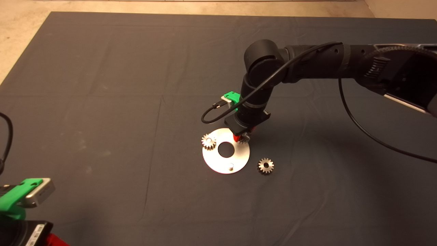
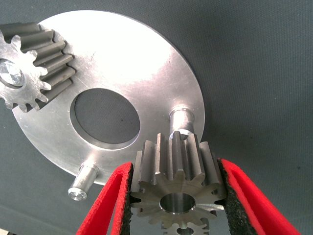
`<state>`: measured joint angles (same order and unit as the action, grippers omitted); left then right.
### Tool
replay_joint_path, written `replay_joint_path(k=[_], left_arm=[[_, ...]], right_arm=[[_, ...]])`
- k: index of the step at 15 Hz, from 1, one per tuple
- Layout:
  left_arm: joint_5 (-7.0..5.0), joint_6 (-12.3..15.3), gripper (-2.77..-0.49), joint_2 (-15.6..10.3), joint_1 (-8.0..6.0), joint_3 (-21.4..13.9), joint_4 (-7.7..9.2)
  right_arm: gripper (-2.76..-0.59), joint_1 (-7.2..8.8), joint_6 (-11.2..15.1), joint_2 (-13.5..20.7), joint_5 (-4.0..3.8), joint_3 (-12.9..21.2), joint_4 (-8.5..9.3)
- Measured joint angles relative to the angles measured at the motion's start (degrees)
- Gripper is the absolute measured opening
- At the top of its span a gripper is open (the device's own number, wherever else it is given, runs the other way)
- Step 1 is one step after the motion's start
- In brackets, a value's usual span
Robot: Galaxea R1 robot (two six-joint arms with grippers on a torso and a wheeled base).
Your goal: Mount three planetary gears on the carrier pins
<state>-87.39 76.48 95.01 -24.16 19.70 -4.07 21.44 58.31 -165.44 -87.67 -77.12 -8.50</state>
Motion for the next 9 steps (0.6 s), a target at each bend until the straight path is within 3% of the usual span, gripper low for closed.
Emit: replay_joint_path(k=[9], left_arm=[[0.0,0.0,-1.24,-0.1,0.0,0.0,0.05]], right_arm=[[-2.29,0.0,0.0,-0.7,0.0,0.0,-1.56]])
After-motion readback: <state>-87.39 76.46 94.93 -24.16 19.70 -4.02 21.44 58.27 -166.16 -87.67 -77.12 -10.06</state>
